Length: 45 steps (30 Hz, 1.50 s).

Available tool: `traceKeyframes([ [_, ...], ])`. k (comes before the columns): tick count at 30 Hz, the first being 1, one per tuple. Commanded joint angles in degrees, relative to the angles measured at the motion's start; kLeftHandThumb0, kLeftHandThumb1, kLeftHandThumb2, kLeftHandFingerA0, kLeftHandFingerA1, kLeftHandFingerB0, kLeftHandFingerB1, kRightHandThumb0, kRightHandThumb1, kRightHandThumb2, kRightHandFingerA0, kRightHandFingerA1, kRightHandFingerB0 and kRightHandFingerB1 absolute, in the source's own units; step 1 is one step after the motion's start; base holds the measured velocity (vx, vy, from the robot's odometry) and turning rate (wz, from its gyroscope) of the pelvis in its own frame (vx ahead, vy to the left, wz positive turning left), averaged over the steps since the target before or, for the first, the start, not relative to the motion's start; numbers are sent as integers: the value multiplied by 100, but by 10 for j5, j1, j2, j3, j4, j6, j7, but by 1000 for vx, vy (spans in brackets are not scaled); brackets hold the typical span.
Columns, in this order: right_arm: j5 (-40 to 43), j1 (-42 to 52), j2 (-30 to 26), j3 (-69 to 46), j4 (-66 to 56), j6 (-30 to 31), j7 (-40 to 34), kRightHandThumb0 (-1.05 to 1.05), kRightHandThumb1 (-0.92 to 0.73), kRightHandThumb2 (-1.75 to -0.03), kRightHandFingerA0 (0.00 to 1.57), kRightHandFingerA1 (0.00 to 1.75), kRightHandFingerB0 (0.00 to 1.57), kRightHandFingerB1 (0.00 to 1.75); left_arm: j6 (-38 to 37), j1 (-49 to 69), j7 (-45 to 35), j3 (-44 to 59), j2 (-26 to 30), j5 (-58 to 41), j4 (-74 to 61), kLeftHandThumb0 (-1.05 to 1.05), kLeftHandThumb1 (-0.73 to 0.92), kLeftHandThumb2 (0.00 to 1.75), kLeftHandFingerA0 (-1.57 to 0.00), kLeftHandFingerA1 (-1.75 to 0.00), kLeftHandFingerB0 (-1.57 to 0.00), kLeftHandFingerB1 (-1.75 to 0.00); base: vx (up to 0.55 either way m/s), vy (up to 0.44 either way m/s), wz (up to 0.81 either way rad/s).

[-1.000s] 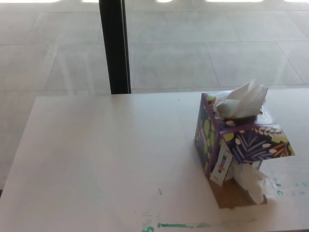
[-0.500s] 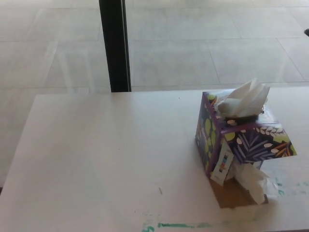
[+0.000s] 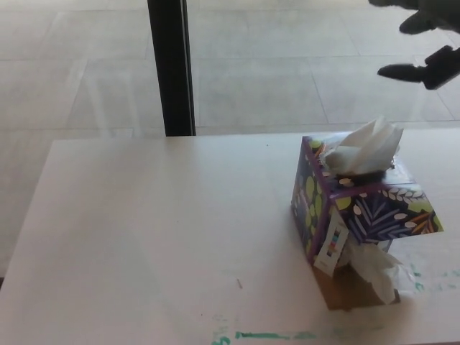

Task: The robot uses its right hand to pull out a tissue from the tissue box kept in the middle of the desk and put it on the right side

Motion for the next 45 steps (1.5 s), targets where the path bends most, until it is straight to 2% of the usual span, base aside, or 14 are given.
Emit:
traceKeyframes([
  [1,-55,-7,1,42,9,4,88,-73,-48,-84,19,52,7,39,-30,7,-11,2,18,-2,8,-68,77,63,-58,-85,-45,-71,0,0,0],
  [16,-74,10,-32,39,-28,-12,169,-80,-50,-90,41,63,12,41,-42,1,-13,-2,23,-1,21,-69,77,63,-61,-83,-47,-72,0,0,0],
  [17,-75,10,-33,39,-31,-13,176,-78,-63,-60,48,60,21,28,-43,3,-13,-3,25,-1,15,-68,77,63,-61,-83,-48,-72,0,0,0],
  [19,-81,3,-32,43,-35,8,202,-78,-62,-59,50,58,22,28,-44,1,-15,-2,25,-2,18,-69,77,63,-60,-84,-47,-72,0,0,0],
  [23,-74,12,-34,35,-68,31,238,-74,-55,-58,61,80,27,29,-41,-5,-12,-2,25,-1,26,-69,77,63,-59,-82,-47,-71,0,0,0],
  [24,-70,24,-37,32,-92,41,248,-76,-44,-82,65,96,18,41,-42,-5,-12,-4,25,0,25,-70,77,63,-61,-82,-47,-71,0,0,0],
  [27,-73,44,-42,28,-131,53,257,-72,-54,-57,63,111,24,29,-42,-5,-12,-3,26,0,27,-70,77,63,-60,-81,-46,-70,0,0,0],
  [29,-76,59,-43,26,-143,52,255,-72,-44,-80,63,98,16,40,-45,-6,-8,-7,27,5,29,-70,78,63,-61,-80,-46,-69,0,0,0],
  [30,-87,62,-43,32,-142,48,250,-70,-55,-57,58,87,22,28,-47,-5,-9,-8,27,5,30,-70,77,63,-60,-80,-46,-70,0,0,0],
  [34,-107,85,-33,33,-133,39,210,-68,-55,-57,51,62,23,29,-45,-3,-11,-5,27,0,25,-70,77,63,-60,-82,-46,-70,0,0,0],
  [36,-113,89,-29,31,-129,35,203,-70,-44,-82,48,75,16,42,-46,0,-11,-5,27,-1,21,-70,77,63,-60,-82,-46,-71,0,0,0],
  [37,-117,91,-28,33,-123,29,197,-63,-55,-57,46,69,20,28,-45,0,-11,-6,27,0,21,-70,77,63,-60,-81,-46,-70,0,0,0],
  [39,-153,93,-29,53,-108,-1,164,-63,-44,-80,43,74,12,41,-51,-2,-14,-7,27,1,28,-70,78,63,-61,-82,-46,-71,0,0,0],
  [45,-199,79,-25,85,-66,-19,134,-63,-43,-78,21,70,10,42,-47,10,-17,-5,28,-3,12,-68,78,63,-61,-83,-47,-72,0,0,0],
])
